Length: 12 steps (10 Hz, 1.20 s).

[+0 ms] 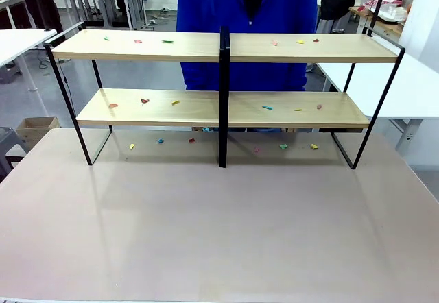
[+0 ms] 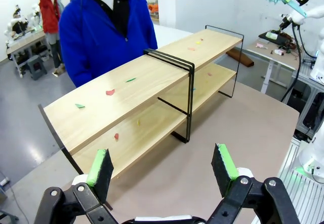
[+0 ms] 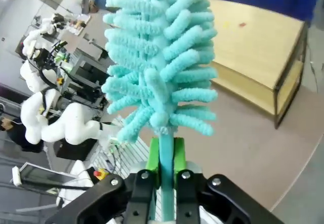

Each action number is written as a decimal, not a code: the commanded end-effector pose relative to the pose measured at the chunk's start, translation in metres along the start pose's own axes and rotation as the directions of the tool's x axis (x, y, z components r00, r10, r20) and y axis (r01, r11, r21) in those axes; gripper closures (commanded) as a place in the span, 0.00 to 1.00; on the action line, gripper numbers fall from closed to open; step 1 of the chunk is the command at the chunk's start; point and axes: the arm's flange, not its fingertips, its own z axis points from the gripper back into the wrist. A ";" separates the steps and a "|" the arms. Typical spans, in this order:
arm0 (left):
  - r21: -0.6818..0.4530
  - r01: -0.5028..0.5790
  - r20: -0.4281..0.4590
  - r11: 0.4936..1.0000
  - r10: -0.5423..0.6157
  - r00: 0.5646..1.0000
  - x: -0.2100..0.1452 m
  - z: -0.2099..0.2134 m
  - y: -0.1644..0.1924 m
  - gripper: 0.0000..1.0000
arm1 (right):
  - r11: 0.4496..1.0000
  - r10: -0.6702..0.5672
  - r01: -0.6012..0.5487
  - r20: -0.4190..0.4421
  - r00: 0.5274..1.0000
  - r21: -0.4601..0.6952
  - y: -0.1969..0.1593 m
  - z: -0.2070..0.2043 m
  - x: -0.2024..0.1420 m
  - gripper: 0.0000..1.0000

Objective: Clean the shelves.
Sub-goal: Pick up the Duster when the human hands it over, then clean a randomly selected level of the Shelf with the Duster.

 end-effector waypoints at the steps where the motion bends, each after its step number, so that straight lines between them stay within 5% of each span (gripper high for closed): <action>1: 0.006 -0.004 -0.004 1.000 0.004 1.000 -0.001 -0.002 0.000 0.00 | 0.999 0.034 -0.035 -0.037 0.999 -0.035 -0.035 0.026 -0.001 1.00; 12: 0.006 -0.004 -0.004 1.000 0.004 1.000 -0.001 -0.002 0.000 0.00 | 1.000 0.018 -0.018 -0.007 1.000 -0.019 -0.017 0.017 -0.006 1.00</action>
